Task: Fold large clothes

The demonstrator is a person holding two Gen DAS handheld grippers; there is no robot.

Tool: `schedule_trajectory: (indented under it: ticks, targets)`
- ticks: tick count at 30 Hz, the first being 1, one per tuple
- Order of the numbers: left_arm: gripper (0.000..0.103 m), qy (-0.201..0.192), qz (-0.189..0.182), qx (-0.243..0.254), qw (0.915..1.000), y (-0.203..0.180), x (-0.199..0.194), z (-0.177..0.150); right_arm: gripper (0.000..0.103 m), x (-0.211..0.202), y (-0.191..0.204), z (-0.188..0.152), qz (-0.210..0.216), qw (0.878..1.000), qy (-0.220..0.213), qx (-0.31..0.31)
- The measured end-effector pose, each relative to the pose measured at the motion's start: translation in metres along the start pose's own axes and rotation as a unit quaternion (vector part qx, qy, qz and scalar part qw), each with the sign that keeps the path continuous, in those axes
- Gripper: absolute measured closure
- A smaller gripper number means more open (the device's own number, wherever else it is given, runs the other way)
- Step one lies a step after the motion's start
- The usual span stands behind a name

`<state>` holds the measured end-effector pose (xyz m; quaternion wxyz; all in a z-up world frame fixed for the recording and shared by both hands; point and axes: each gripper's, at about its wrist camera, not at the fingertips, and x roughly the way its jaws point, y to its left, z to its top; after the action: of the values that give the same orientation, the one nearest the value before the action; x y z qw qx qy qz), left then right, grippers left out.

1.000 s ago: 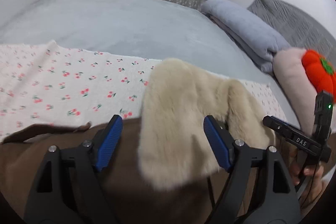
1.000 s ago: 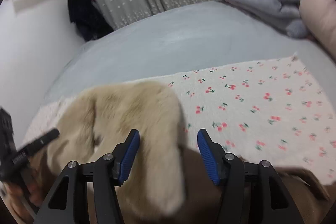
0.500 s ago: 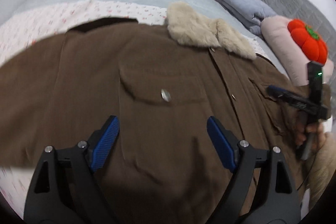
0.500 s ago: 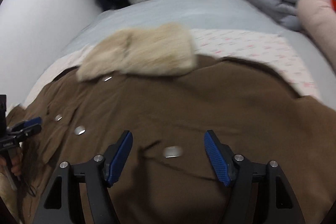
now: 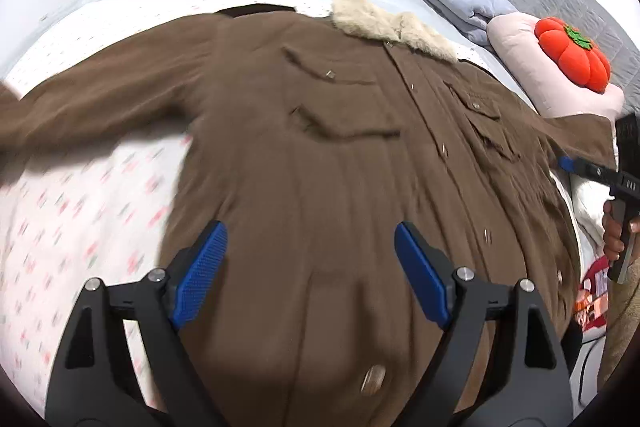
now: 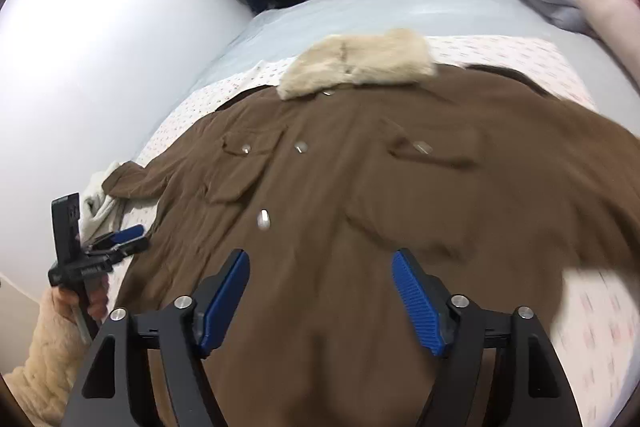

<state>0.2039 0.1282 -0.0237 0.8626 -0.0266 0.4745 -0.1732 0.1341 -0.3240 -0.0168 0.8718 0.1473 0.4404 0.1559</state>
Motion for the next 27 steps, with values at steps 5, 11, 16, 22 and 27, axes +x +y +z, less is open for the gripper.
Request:
schedule_trajectory:
  ticks: [5, 11, 16, 22, 27]
  targets:
    - [0.017, 0.017, 0.020, -0.022, 0.9994, 0.035, -0.029, -0.055, 0.022, -0.050, -0.027, -0.070, -0.034, 0.999, -0.013, 0.025]
    - [0.017, 0.050, -0.045, -0.096, 0.9931, 0.080, -0.033, -0.114, 0.021, -0.080, -0.073, -0.149, -0.026, 0.993, -0.040, 0.105]
    - [0.019, 0.014, -0.191, -0.130, 0.9728, 0.088, -0.033, -0.143, 0.021, -0.063, -0.088, -0.188, 0.081, 0.984, -0.049, 0.153]
    - [0.037, 0.018, -0.313, -0.147, 0.9379, 0.080, -0.031, -0.171, 0.024, -0.061, -0.085, -0.211, 0.213, 0.956, -0.066, 0.191]
    - [0.045, 0.009, -0.343, -0.159, 0.9258, 0.079, -0.034, -0.179, 0.024, -0.064, -0.075, -0.239, 0.262, 0.942, -0.050, 0.202]
